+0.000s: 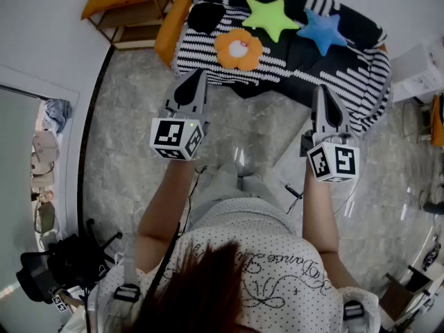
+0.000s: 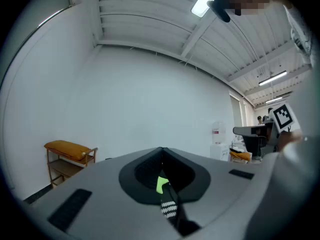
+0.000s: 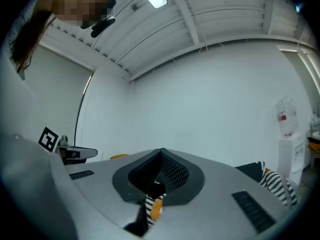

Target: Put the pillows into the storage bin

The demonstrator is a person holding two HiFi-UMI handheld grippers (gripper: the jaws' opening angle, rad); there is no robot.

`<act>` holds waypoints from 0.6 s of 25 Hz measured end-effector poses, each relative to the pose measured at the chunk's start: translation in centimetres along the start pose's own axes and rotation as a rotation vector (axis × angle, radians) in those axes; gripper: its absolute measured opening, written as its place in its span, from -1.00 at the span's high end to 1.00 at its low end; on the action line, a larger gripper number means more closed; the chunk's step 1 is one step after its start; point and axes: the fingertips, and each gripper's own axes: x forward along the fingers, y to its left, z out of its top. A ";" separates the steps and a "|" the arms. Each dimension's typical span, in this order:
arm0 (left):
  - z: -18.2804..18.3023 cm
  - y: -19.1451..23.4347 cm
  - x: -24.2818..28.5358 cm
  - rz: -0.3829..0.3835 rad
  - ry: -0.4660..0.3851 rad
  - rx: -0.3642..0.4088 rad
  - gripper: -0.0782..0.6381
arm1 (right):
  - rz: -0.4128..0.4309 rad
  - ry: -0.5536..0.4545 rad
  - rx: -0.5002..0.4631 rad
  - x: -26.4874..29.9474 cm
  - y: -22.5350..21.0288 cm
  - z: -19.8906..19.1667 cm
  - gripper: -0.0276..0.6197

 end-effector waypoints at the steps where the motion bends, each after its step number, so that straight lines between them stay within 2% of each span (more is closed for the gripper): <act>1: 0.0 0.0 -0.1 0.000 0.001 0.001 0.77 | -0.002 0.005 -0.007 -0.1 0.0 0.0 0.88; 5: 0.0 0.1 -0.3 0.001 0.005 -0.001 0.77 | -0.003 0.014 -0.006 -0.1 0.1 -0.1 0.88; 12: 0.1 1.0 -0.2 -0.010 0.007 0.007 0.77 | 0.000 -0.023 0.075 0.9 0.5 0.0 0.88; 13: 0.2 1.2 -0.2 -0.012 -0.003 0.010 0.76 | 0.020 -0.030 0.084 1.2 0.9 0.0 0.81; 15: 0.4 1.8 -0.1 -0.011 -0.008 0.004 0.66 | 0.072 -0.020 0.111 2.0 2.0 -0.2 0.39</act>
